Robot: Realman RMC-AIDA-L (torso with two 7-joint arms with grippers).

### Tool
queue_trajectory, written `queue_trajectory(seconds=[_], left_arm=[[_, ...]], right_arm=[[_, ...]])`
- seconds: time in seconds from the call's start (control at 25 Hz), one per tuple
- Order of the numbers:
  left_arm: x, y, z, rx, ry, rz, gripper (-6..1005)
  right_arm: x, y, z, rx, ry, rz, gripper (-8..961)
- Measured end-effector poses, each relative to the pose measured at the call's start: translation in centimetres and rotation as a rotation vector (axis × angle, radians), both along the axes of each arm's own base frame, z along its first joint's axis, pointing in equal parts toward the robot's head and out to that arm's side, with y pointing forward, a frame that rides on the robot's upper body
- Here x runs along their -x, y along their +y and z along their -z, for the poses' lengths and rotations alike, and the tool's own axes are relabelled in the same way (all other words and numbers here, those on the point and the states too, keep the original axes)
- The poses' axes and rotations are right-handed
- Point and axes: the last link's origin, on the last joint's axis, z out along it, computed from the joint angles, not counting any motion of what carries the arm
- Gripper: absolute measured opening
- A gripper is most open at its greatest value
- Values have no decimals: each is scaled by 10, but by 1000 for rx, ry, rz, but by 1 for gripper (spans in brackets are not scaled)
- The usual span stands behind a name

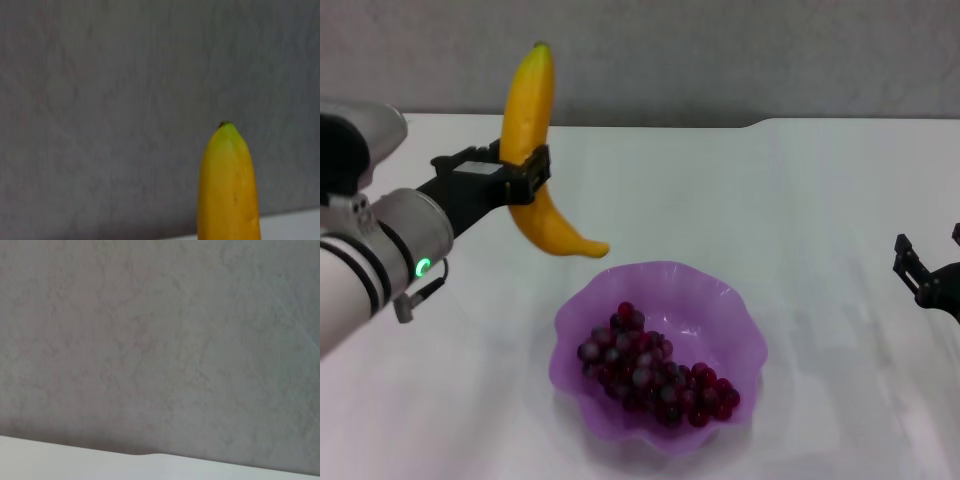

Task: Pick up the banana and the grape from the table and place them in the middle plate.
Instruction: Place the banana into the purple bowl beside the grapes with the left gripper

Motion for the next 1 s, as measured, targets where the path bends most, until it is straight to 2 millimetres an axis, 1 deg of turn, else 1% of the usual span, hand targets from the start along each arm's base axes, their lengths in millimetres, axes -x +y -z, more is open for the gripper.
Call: queue_trajectory(seconds=[0.08,0.2,0.32,0.44,0.48,0.64,0.76,0.88,1.0], left_arm=[[-3,-7,8,-23,-38,19,504],[-14,-22,26,14,-94,39,505],[-25,-34,44,58,-69,91,506],[-28,-40,59,82,-25,128,507],[-28,-43,68,111,-10,135,508],[-26,-44,75,149,-30,113,509],[-26,-39,81,191,-88,67,510],[-21,-34,91,222,-76,48,511],[-18,-33,96,238,-60,46,512]], right_arm=[[0,0,0,0,0,0,759],[0,0,1,2,0,0,759],[0,0,1,2,-2,1,759],[0,0,1,4,-3,0,759],[1,0,1,5,-4,-2,759],[0,1,2,10,-5,2,759],[0,1,3,17,-7,9,759],[1,3,4,22,-9,6,759],[4,5,4,24,-9,-1,759]])
